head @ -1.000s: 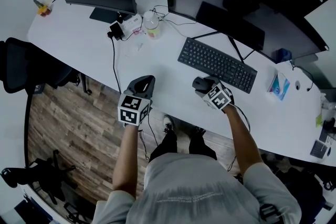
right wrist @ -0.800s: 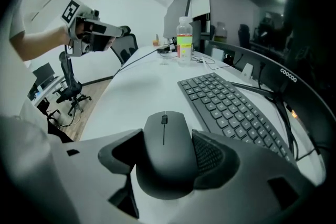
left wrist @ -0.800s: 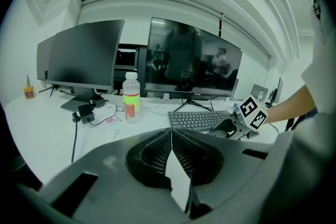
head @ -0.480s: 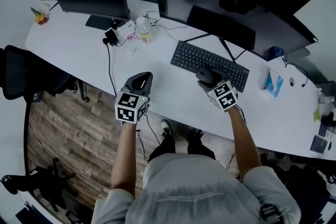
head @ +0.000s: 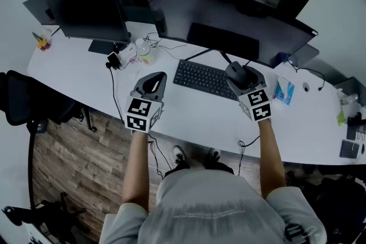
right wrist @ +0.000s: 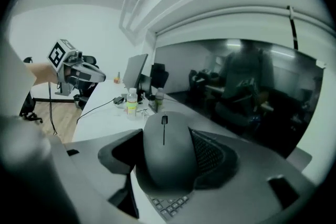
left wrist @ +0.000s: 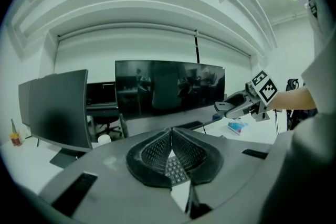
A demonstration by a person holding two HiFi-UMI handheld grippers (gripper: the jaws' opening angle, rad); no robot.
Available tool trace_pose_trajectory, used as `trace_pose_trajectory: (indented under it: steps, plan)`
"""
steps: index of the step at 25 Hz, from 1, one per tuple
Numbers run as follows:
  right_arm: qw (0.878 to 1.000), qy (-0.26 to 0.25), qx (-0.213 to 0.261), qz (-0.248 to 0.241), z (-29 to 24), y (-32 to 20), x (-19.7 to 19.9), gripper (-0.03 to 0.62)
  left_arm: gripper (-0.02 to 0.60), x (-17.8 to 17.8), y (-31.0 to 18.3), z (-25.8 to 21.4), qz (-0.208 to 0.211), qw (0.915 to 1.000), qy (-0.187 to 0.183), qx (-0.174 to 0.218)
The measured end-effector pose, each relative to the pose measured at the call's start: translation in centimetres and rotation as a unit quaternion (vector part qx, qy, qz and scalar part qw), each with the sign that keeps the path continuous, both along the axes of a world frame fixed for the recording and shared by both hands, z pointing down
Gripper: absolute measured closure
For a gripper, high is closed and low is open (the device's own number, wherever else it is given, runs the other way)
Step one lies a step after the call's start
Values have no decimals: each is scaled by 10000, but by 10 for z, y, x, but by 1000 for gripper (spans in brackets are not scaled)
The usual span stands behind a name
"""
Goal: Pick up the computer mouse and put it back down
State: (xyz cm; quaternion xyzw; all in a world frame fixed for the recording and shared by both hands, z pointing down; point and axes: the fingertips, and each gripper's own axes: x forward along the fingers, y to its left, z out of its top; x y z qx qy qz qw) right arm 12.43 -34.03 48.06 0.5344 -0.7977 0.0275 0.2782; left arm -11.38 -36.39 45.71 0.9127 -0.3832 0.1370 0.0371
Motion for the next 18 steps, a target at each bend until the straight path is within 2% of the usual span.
trace_pose_trajectory:
  steps: [10,18]
  plan:
    - [9935,-299,1028,394,-112,27,50,303,568,38,2,-83,210,9955,-5,920]
    - [9867,-420,1504,444,-161,46,64,302,568,56,13,-124,382,9896,18,1384]
